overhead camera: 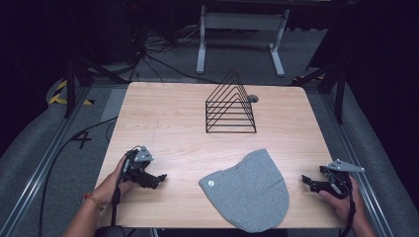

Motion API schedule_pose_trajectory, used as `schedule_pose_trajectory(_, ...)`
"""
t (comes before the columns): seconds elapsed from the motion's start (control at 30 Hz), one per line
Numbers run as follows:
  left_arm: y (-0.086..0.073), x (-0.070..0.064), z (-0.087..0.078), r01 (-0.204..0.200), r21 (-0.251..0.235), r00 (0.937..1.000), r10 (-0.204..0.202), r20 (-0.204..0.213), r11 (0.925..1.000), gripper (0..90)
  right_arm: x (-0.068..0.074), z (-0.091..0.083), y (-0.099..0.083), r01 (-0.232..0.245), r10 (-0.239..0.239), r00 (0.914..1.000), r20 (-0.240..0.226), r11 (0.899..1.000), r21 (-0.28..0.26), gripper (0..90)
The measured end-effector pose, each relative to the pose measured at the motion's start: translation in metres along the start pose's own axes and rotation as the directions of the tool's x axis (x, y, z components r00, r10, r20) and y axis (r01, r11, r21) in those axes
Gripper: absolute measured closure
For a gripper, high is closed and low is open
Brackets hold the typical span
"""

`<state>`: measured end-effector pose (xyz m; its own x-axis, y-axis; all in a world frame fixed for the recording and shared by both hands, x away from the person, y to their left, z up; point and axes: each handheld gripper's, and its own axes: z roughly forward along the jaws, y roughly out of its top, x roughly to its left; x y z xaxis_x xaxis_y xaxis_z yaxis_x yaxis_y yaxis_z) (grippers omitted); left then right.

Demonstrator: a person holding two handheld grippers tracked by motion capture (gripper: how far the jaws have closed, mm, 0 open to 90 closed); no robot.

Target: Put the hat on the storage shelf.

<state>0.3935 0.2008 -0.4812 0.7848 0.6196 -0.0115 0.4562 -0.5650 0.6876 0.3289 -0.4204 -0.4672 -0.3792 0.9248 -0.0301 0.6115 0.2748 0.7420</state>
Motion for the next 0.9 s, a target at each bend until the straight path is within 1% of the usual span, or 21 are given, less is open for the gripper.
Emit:
schedule_pose_trajectory(0.1, 0.004, 0.002, 0.004, -0.010, -0.001, 0.9999, 0.010, 0.014, 1.0000, 0.0, 0.000, 0.000, 0.000, 0.003, -0.003, 1.0000, -0.002, 1.000, 0.004, 14.9)
schedule_pose_trajectory(0.17, 0.007, 0.003, 0.007, -0.042, 0.003, 0.9981, 0.042, 0.044, 0.9991, 0.0, 0.000, 0.000, 0.001, 0.002, -0.002, 1.0000, -0.003, 1.000, 0.008, 14.8)
schedule_pose_trajectory(0.2, 0.008, 0.004, 0.007, -0.052, 0.002, 0.9976, 0.052, 0.046, 0.9986, 0.0, -0.001, 0.001, 0.002, 0.005, -0.005, 1.0000, -0.005, 1.000, 0.015, 14.9)
schedule_pose_trajectory(0.23, 0.009, 0.003, 0.008, -0.053, -0.002, 0.9975, 0.053, 0.047, 0.9986, 0.0, -0.001, 0.001, 0.003, 0.003, -0.003, 1.0000, -0.007, 1.000, 0.021, 15.0)
schedule_pose_trajectory(0.3, 0.010, 0.004, 0.007, -0.068, 0.010, 0.9962, 0.067, 0.056, 0.9976, 0.1, -0.002, 0.001, 0.005, 0.013, -0.013, 0.9999, -0.011, 1.000, 0.028, 15.4)
schedule_pose_trajectory(0.33, 0.010, 0.003, 0.007, -0.076, 0.018, 0.9948, 0.074, 0.069, 0.9970, 0.4, -0.002, 0.001, 0.005, 0.017, -0.017, 0.9998, -0.015, 0.999, 0.029, 17.3)
schedule_pose_trajectory(0.37, 0.010, 0.003, 0.007, -0.091, 0.017, 0.9928, 0.089, 0.080, 0.9957, 0.4, -0.001, 0.001, 0.005, 0.015, -0.014, 0.9998, -0.016, 1.000, 0.024, 21.7)
schedule_pose_trajectory(0.4, 0.012, 0.002, 0.007, -0.090, 0.023, 0.9928, 0.088, 0.081, 0.9957, 0.9, -0.001, 0.000, 0.005, 0.012, -0.012, 0.9997, -0.022, 1.000, 0.018, 27.7)
schedule_pose_trajectory(0.43, 0.014, 0.002, 0.006, -0.085, 0.030, 0.9928, 0.082, 0.088, 0.9959, 3.1, -0.002, -0.001, 0.006, 0.008, -0.008, 0.9993, -0.038, 1.000, 0.009, 32.2)
schedule_pose_trajectory(0.47, 0.017, 0.001, 0.005, -0.080, 0.025, 0.9926, 0.077, 0.094, 0.9965, 9.2, -0.002, -0.002, 0.007, -0.006, 0.007, 0.9982, -0.059, 1.000, 0.002, 34.6)
schedule_pose_trajectory(0.53, 0.022, -0.002, 0.003, -0.089, 0.000, 0.9879, 0.088, 0.128, 0.9960, 30.4, 0.001, -0.005, 0.010, -0.009, 0.008, 0.9961, -0.088, 1.000, -0.018, 41.8)
schedule_pose_trajectory(0.57, 0.025, -0.005, 0.003, -0.092, -0.008, 0.9886, 0.092, 0.119, 0.9957, 29.1, 0.006, -0.006, 0.012, 0.002, -0.005, 0.9945, -0.105, 1.000, -0.027, 46.0)
schedule_pose_trajectory(0.6, 0.029, -0.009, 0.004, -0.097, -0.012, 0.9864, 0.098, 0.132, 0.9952, 29.0, 0.011, -0.007, 0.015, 0.028, -0.032, 0.9927, -0.117, 0.999, -0.034, 50.8)
schedule_pose_trajectory(0.63, 0.032, -0.014, 0.005, -0.115, -0.023, 0.9807, 0.117, 0.157, 0.9931, 41.2, 0.018, -0.009, 0.018, 0.047, -0.051, 0.9886, -0.142, 0.998, -0.034, 55.4)
schedule_pose_trajectory(0.7, 0.041, -0.027, 0.008, -0.160, -0.036, 0.9683, 0.164, 0.189, 0.9865, 45.0, 0.033, -0.009, 0.024, 0.104, -0.105, 0.9758, -0.192, 0.994, -0.017, 62.5)
schedule_pose_trajectory(0.73, 0.045, -0.034, 0.010, -0.184, -0.040, 0.9602, 0.188, 0.206, 0.9822, 48.3, 0.041, -0.008, 0.026, 0.131, -0.129, 0.9705, -0.204, 0.991, -0.003, 66.1)
schedule_pose_trajectory(0.77, 0.050, -0.043, 0.013, -0.209, -0.056, 0.9492, 0.217, 0.228, 0.9762, 50.9, 0.049, -0.007, 0.028, 0.158, -0.153, 0.9638, -0.218, 0.987, 0.006, 68.9)
schedule_pose_trajectory(0.8, 0.053, -0.048, 0.015, -0.223, -0.063, 0.9422, 0.232, 0.242, 0.9728, 53.1, 0.058, -0.005, 0.029, 0.182, -0.173, 0.9526, -0.251, 0.983, 0.014, 70.5)
schedule_pose_trajectory(0.83, 0.053, -0.048, 0.015, -0.223, -0.063, 0.9422, 0.232, 0.242, 0.9728, 55.3, 0.058, -0.005, 0.029, 0.182, -0.173, 0.9526, -0.251, 0.983, 0.014, 70.5)
schedule_pose_trajectory(0.87, 0.063, -0.063, 0.021, -0.270, -0.066, 0.9231, 0.278, 0.266, 0.9605, 56.8, 0.071, -0.003, 0.032, 0.219, -0.206, 0.9361, -0.285, 0.976, 0.014, 73.8)
schedule_pose_trajectory(0.9, 0.067, -0.068, 0.023, -0.286, -0.078, 0.9119, 0.296, 0.284, 0.9550, 57.9, 0.077, -0.002, 0.033, 0.231, -0.217, 0.9294, -0.299, 0.973, 0.012, 74.6)
